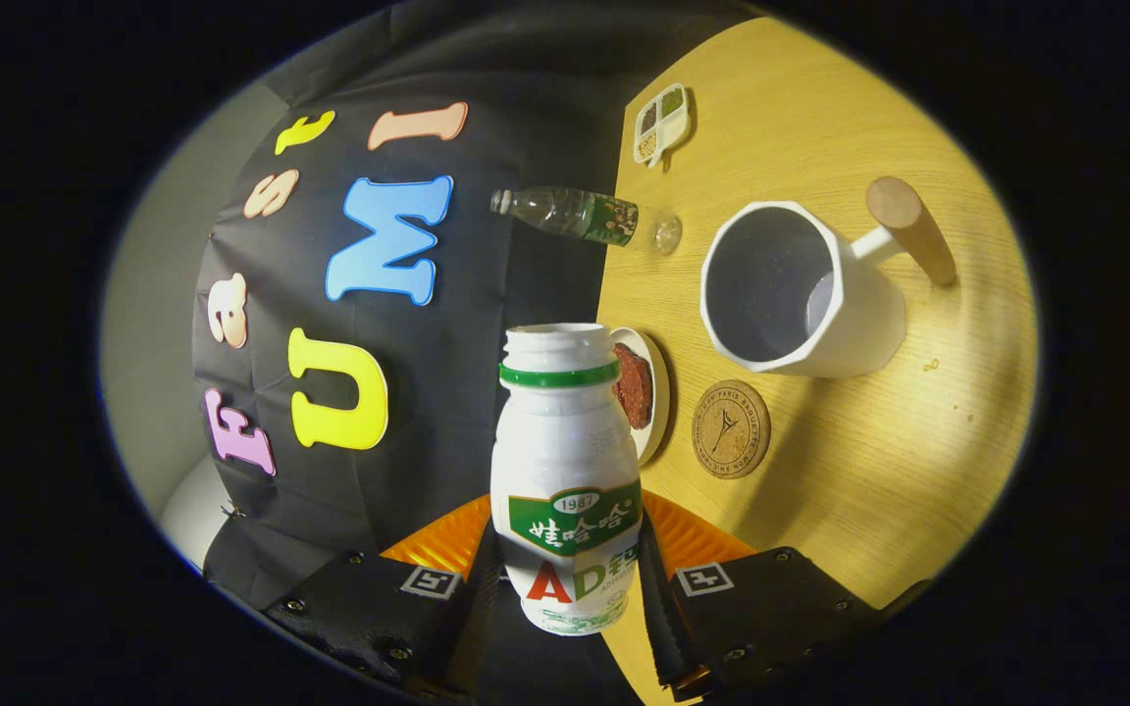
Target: Take the bottle from table, then pour the juice into the cup, finally place the bottle on the coaster
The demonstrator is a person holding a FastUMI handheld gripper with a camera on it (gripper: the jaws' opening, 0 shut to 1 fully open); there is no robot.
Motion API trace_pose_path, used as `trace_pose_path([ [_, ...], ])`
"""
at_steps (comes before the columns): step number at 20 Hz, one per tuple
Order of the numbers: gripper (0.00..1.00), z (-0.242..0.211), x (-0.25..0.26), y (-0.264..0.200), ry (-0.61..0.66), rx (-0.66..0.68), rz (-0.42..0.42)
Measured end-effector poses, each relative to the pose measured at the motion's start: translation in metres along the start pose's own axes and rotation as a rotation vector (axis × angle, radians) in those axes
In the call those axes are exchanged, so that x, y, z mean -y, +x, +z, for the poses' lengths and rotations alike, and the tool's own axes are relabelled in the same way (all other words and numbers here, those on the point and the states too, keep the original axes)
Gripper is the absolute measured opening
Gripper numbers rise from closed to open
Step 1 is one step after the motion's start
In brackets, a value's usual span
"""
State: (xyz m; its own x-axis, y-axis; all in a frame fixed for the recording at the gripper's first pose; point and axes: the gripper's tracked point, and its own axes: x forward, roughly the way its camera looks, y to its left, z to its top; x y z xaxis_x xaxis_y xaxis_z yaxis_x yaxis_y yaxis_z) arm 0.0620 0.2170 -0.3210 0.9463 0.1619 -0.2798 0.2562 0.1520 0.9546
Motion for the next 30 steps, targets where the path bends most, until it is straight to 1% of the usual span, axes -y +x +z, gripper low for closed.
trace_pose_path([
  [15, 0.65, 0.010, -0.003, 0.002, 0.147, 0.014, 0.013],
  [30, 0.65, 0.011, -0.005, 0.000, 0.229, 0.011, 0.007],
])
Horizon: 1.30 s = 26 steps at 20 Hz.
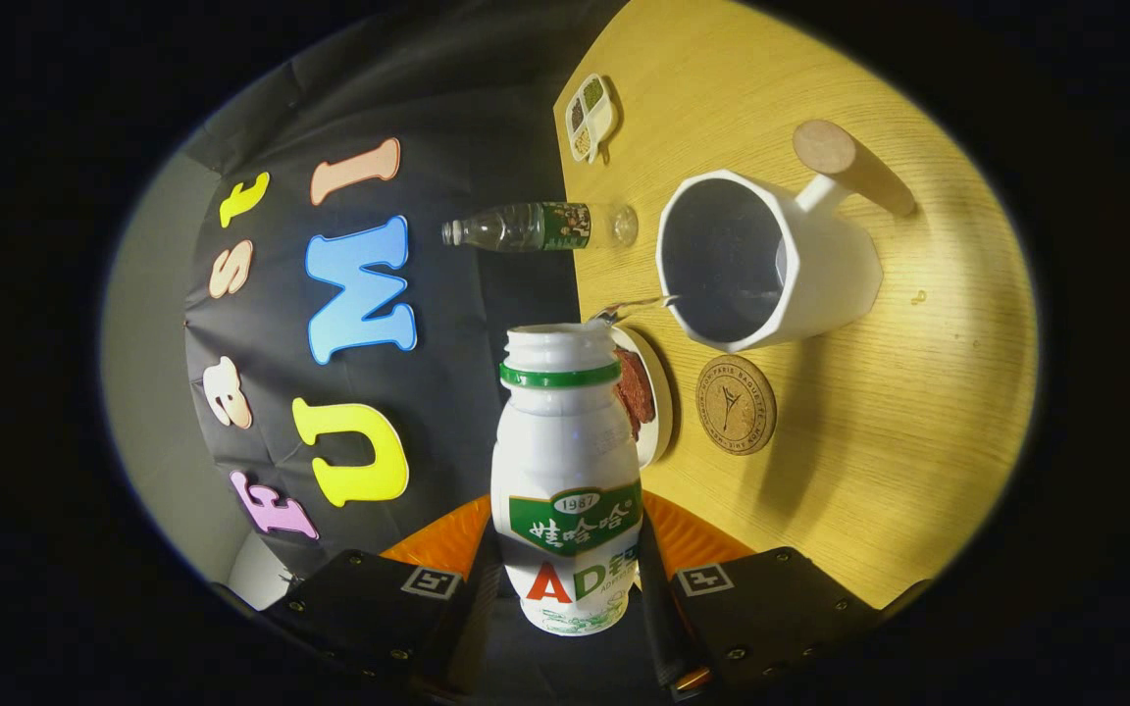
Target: Take the bottle from table, then pour the juice into the cup, finally place the bottle on the coaster
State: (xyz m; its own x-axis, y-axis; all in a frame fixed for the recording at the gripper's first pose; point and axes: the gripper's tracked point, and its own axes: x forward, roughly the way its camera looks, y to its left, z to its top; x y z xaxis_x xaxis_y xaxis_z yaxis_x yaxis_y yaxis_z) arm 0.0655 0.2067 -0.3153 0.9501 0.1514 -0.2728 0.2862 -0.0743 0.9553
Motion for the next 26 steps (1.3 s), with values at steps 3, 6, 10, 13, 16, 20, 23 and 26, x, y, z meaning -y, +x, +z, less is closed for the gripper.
trace_pose_path([
  [3, 0.65, 0.0008, -0.0007, -0.0011, 0.006, 0.000, 0.002],
  [6, 0.65, 0.0014, -0.0009, -0.0019, 0.011, -0.001, 0.002],
  [10, 0.65, 0.0021, -0.0027, -0.0027, 0.019, -0.001, 0.008],
  [13, 0.65, 0.0015, -0.0047, -0.0031, 0.026, -0.004, 0.008],
  [16, 0.65, 0.0011, -0.0041, -0.0034, 0.028, -0.007, 0.005],
  [20, 0.65, 0.0033, -0.0060, -0.0048, 0.036, -0.004, 0.008],
  [23, 0.65, 0.0022, -0.0077, -0.0053, 0.043, -0.004, 0.005],
  [26, 0.65, -0.0022, -0.0077, -0.0045, 0.040, -0.014, -0.003],
])
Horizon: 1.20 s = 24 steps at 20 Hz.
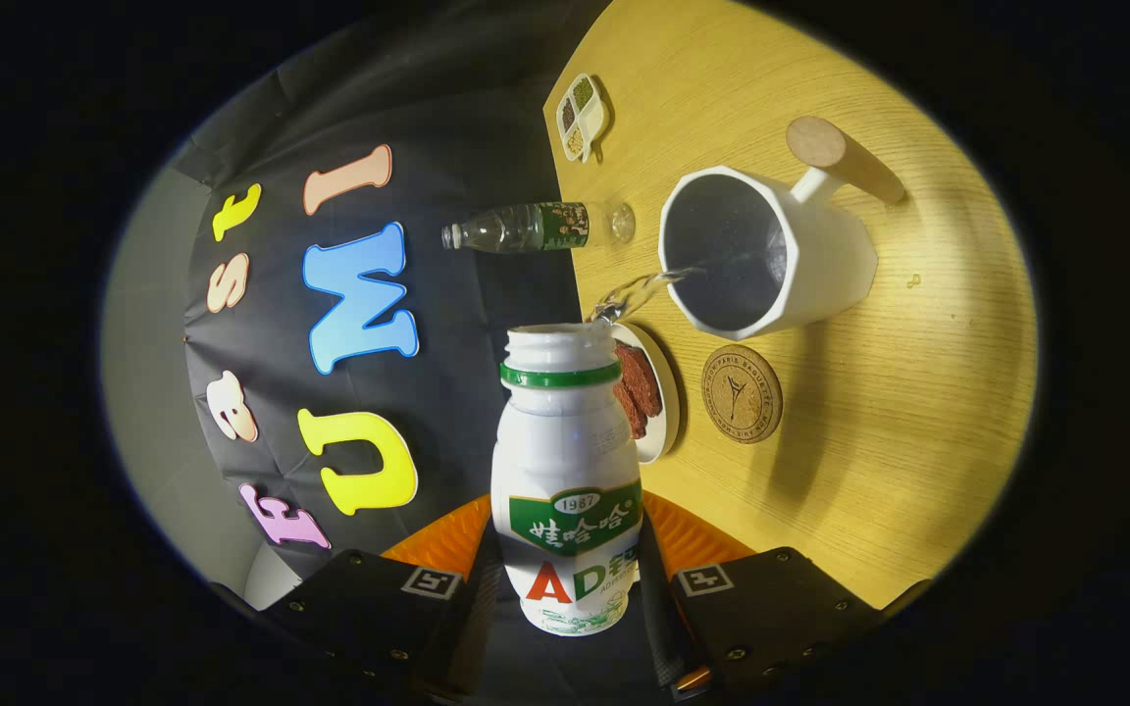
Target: Take the bottle from table, then pour the juice into the cup, finally place the bottle on the coaster
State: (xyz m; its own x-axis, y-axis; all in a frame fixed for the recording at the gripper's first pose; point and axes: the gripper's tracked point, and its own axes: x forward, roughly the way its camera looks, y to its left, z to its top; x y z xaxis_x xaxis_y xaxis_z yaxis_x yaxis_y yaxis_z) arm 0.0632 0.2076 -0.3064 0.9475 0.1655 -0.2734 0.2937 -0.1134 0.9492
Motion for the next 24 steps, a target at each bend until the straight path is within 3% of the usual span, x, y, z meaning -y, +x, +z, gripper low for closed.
trace_pose_path([
  [24, 0.65, 0.004, -0.020, 0.001, 0.054, 0.014, 0.021],
])
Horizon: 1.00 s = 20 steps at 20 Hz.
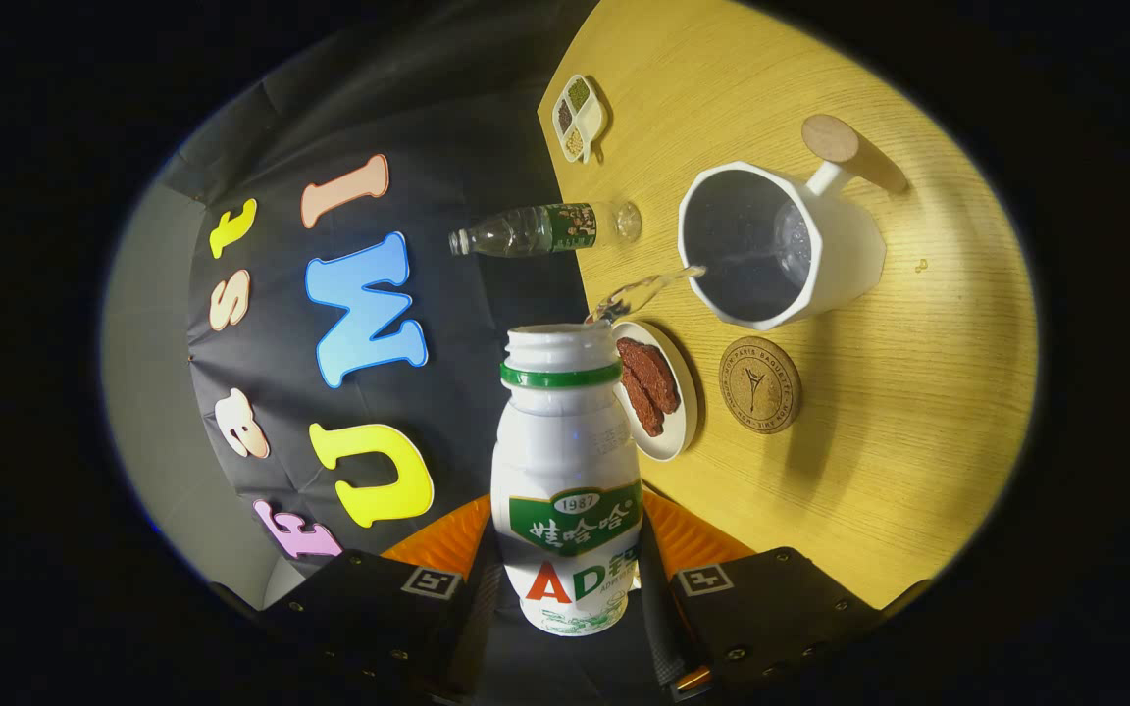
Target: Take the bottle from table, then pour the juice into the cup, finally place the bottle on the coaster
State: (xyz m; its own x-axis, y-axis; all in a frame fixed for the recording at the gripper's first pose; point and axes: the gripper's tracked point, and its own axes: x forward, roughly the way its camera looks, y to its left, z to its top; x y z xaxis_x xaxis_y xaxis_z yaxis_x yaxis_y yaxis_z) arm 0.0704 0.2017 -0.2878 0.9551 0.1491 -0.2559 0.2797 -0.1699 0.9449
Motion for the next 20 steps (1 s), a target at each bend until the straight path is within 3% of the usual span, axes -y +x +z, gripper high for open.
trace_pose_path([
  [20, 0.65, 0.0062, 0.0087, -0.0046, 0.060, 0.007, -0.021],
])
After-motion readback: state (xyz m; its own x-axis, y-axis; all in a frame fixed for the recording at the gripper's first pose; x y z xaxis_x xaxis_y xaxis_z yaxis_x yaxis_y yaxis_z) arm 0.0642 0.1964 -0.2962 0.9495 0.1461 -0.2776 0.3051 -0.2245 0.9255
